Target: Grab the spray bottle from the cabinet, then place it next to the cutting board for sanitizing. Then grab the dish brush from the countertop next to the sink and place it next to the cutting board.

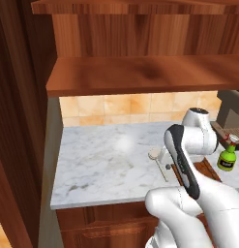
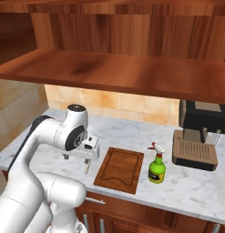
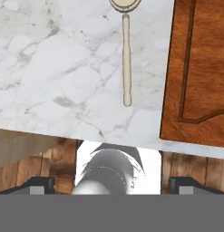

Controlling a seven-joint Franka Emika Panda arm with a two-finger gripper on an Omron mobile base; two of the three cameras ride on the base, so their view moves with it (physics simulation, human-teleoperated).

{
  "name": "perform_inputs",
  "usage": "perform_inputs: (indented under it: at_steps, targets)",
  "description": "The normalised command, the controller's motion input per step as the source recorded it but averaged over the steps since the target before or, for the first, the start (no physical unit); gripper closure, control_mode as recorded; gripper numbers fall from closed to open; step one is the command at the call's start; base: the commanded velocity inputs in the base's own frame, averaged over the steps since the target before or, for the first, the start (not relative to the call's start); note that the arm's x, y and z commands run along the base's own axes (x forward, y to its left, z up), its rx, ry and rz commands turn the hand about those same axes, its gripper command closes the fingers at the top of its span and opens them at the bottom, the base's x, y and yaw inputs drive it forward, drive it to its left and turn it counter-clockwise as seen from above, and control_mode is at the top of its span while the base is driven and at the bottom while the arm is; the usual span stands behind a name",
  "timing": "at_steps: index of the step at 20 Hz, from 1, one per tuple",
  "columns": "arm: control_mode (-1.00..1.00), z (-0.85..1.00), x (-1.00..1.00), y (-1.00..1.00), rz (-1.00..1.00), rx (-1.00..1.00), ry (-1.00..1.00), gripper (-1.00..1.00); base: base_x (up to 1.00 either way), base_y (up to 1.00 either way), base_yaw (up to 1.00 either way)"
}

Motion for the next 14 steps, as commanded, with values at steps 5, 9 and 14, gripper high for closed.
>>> perform_inputs:
  at_steps: [5,9,14]
  targets:
    - [-1.00,0.92,-0.70,0.00,0.03,0.01,-0.05,-1.00,0.00,0.00,0.00]
    - [-1.00,0.98,-0.67,0.00,0.02,0.00,-0.08,-1.00,0.00,0.00,0.00]
    - [-1.00,0.99,-0.62,0.00,0.02,0.00,-0.13,-1.00,0.00,0.00,0.00]
